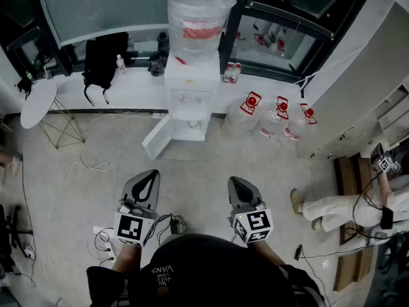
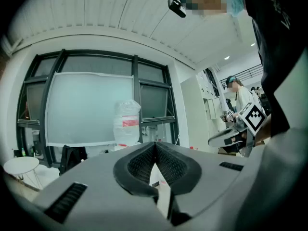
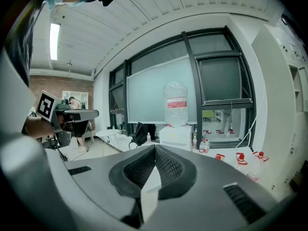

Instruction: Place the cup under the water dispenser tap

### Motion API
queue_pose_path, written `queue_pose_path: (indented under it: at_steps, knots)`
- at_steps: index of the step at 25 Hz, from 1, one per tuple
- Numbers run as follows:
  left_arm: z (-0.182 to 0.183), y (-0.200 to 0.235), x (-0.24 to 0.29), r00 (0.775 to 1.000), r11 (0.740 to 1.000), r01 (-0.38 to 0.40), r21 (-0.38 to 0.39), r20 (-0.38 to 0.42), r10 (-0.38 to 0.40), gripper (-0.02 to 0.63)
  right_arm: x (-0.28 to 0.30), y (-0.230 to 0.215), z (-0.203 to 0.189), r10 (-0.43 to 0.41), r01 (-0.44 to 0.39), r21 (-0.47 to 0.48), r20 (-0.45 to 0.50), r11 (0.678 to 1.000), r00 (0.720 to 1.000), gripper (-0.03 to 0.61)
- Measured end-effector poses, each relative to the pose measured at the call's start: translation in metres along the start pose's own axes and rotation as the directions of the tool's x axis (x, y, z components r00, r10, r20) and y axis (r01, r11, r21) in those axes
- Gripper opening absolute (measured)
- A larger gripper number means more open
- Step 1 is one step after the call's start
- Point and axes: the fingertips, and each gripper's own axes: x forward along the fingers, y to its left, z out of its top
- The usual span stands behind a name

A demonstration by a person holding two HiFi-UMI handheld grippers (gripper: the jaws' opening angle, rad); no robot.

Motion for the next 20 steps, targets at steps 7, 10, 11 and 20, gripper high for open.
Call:
queue_pose_path:
  at_steps: [7, 10, 11, 20]
  knots:
    - [-0.001, -0.040, -0.023, 1.000, 1.000, -0.017, -0.006, -0.015, 0.017, 0.018, -0.032, 0.011, -0.002, 0.049, -0.049, 0.006, 0.017, 0.999, 0.999, 0.041]
    - [-0.004, -0.053, -0.030, 0.999, 1.000, -0.024, -0.020, -0.022, 0.023, 0.018, -0.043, 0.012, -0.002, 0.077, -0.077, 0.016, 0.033, 0.997, 0.997, 0.041]
    - [-0.006, -0.057, -0.033, 0.999, 0.999, -0.030, -0.026, -0.024, 0.029, 0.018, -0.047, 0.012, -0.003, 0.092, -0.093, 0.026, 0.042, 0.995, 0.995, 0.041]
    - [-0.023, -0.059, -0.027, 0.999, 1.000, -0.020, 0.010, -0.035, 0.020, 0.018, -0.045, 0.016, -0.024, 0.112, -0.114, 0.064, 0.036, 0.991, 0.993, 0.044]
